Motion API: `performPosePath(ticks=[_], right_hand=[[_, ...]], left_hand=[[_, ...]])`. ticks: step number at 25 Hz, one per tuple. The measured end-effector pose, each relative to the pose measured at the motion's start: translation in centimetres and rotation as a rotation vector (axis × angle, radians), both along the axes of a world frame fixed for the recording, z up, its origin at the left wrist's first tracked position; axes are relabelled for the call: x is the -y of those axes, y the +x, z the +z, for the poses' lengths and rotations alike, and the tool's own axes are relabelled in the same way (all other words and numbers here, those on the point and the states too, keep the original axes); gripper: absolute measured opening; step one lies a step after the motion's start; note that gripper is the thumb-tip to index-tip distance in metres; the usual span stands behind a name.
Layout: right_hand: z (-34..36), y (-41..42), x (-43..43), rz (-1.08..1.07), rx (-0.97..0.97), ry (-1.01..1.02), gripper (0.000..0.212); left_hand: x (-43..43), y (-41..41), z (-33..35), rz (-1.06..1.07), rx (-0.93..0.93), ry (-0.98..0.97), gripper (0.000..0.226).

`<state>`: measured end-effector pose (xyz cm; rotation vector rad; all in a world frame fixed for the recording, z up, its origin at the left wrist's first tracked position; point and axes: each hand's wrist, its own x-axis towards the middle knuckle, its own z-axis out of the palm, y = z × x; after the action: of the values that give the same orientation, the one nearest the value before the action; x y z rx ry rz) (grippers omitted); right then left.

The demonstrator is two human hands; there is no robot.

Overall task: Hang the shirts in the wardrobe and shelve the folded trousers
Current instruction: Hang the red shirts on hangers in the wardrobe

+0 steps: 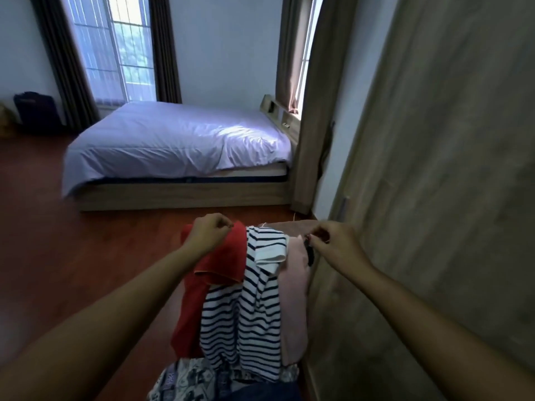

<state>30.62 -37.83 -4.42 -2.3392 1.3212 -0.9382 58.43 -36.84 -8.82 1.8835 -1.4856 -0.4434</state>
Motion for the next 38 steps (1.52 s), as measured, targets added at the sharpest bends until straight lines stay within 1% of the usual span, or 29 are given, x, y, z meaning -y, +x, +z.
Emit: performPosePath(ticks=[2,5,6,8,10,11,12,13,14,16,17,18,20,21,22,23,25,26,27,28,29,30,31,32,33,34,35,36,38], right_hand=[[-2.7,3.9,3.0,-0.012,0.001,0.096,0.009],[-6.0,8.7,5.8,0.007,-0.024,0.238,0.016],[-6.6,9.9,6.3,0.004,-0.035,0.258,0.018],[-7.4,11.4,7.0,-0.028,-0.043,0.294,0.019],[-8.3,12.5,7.9,-0.049,-0.008,0.34,0.018],[-8.7,13.1,8.3,-0.051,0.011,0.37,0.017],[-9.1,13.8,8.6,-0.061,0.033,0.406,0.015],[-9.2,14.5,8.9,-0.077,0.088,0.477,0.015],[-9.0,15.2,9.1,-0.092,0.184,0.595,0.019],[-8.2,16.8,9.5,-0.113,0.411,0.906,0.028],[-7.9,17.5,9.5,-0.12,0.429,0.985,0.032],[-8.0,18.0,9.7,-0.122,0.317,0.976,0.034],[-8.7,19.2,9.8,-0.113,0.004,0.824,0.035],[-8.9,19.9,9.4,-0.116,-0.032,0.774,0.028],[-8.9,20.3,9.0,-0.117,0.032,0.768,0.016],[-8.3,20.3,8.6,-0.12,0.172,0.796,0.012],[-6.8,19.3,8.6,-0.167,0.526,0.907,0.019],[-5.8,18.2,8.7,-0.182,0.692,0.968,0.015],[-4.8,16.7,8.7,-0.172,0.813,1.043,0.009],[-4.2,15.3,8.7,-0.12,0.899,1.105,0.019],[-3.3,13.9,8.3,-0.059,0.953,1.134,0.036],[-2.5,12.6,7.7,-0.021,1.023,1.135,0.046],[-1.5,11.5,7.1,0.009,1.097,1.13,0.042],[-0.6,10.4,6.5,0.049,1.178,1.125,0.028],[0.5,9.5,5.8,0.047,1.238,1.112,0.018],[2.0,8.8,4.8,0.052,1.29,1.094,0.017],[3.5,7.9,3.7,0.049,1.324,1.057,0.015],[4.8,7.0,2.8,0.061,1.371,1.018,0.011],[7.4,5.0,0.2,0.114,1.415,0.942,0.023]], left_hand=[[2.3,3.3,-2.9,0.079,0.025,0.08,0.013],[4.7,5.2,-7.2,0.12,0.053,0.24,0.041],[5.2,5.5,-8.5,0.13,0.065,0.252,0.044],[5.6,5.5,-10.2,0.128,0.026,0.228,0.037],[6.0,5.6,-10.4,0.051,-0.061,0.207,0.019],[5.7,5.5,-9.7,0.003,-0.14,0.208,0.014],[5.1,5.4,-8.9,-0.064,-0.259,0.207,0.014],[4.2,5.4,-7.9,-0.163,-0.393,0.197,0.015],[2.9,5.3,-6.8,-0.303,-0.499,0.178,0.015],[0.1,5.1,-5.6,-0.636,-0.578,0.192,0.012],[-1.3,4.6,-5.2,-0.768,-0.579,0.23,0.012],[-2.3,4.0,-5.1,-0.85,-0.56,0.253,0.012],[-3.1,2.8,-5.3,-0.895,-0.539,0.257,0.013],[-3.2,2.4,-5.6,-0.879,-0.532,0.245,0.013],[-3.2,2.4,-6.0,-0.861,-0.52,0.237,0.013],[-3.1,2.6,-6.1,-0.85,-0.504,0.239,0.011],[-3.1,3.8,-5.5,-0.826,-0.496,0.235,0.008],[-2.9,4.6,-4.6,-0.781,-0.536,0.175,0.008],[-2.7,5.4,-3.0,-0.686,-0.633,0.077,0.01],[-2.3,6.3,-1.0,-0.534,-0.79,-0.051,0.011],[-1.8,7.4,1.0,-0.379,-0.948,-0.2,0.015],[-1.0,8.3,2.8,-0.284,-1.027,-0.322,0.018],[-0.1,8.8,3.9,-0.272,-0.966,-0.395,0.017],[0.9,8.8,4.4,-0.319,-0.797,-0.411,0.013],[1.5,8.1,4.4,-0.389,-0.567,-0.388,0.011],[2.0,7.0,4.0,-0.465,-0.358,-0.347,0.015],[2.3,5.8,3.3,-0.544,-0.205,-0.319,0.023],[2.5,4.5,2.6,-0.634,-0.094,-0.302,0.027],[2.3,1.3,2.2,-0.808,0.103,-0.262,0.02]])
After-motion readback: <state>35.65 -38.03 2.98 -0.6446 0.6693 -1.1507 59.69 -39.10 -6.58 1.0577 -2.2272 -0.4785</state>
